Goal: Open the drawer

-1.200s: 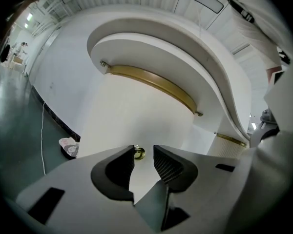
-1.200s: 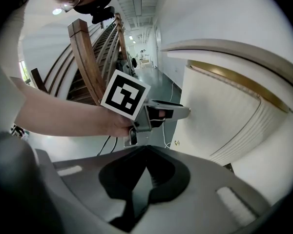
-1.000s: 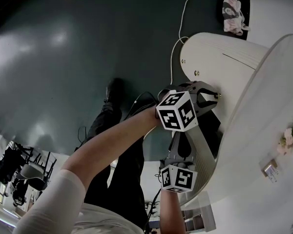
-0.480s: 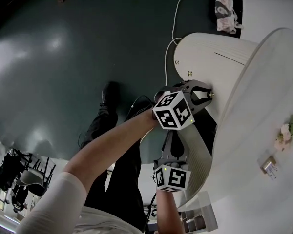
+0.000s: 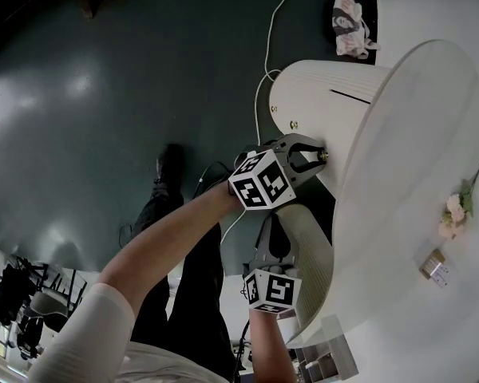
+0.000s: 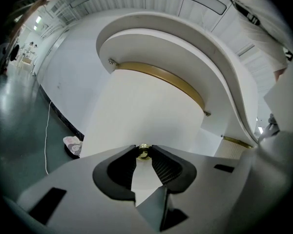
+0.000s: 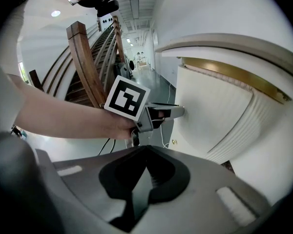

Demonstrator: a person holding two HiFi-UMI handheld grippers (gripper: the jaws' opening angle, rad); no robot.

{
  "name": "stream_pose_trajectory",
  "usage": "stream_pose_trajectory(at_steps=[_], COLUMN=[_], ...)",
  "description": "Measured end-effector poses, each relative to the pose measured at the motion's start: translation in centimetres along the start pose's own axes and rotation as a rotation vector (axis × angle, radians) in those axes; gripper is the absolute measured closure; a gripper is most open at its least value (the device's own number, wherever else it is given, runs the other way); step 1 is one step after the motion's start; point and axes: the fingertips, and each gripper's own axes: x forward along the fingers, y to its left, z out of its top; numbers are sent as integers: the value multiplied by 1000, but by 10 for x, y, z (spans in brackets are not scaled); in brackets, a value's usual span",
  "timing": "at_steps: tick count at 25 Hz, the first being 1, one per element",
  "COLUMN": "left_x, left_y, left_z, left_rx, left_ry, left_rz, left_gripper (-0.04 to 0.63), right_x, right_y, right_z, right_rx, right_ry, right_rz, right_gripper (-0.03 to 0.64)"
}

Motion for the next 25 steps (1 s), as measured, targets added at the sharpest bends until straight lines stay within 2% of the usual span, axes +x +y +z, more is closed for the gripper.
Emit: stream_pose_trajectory(at_steps=[25], left_x=[-77], left_y=[2], left_z=[-24], left_rx=[-12], left_ry=[-8], left_rz=[47], left_gripper=[489], right_x=[2], right_y=[45], right_z=[-13], right_rx=[-60], right_ry=[-4], right_rz=[53], right_gripper=[606])
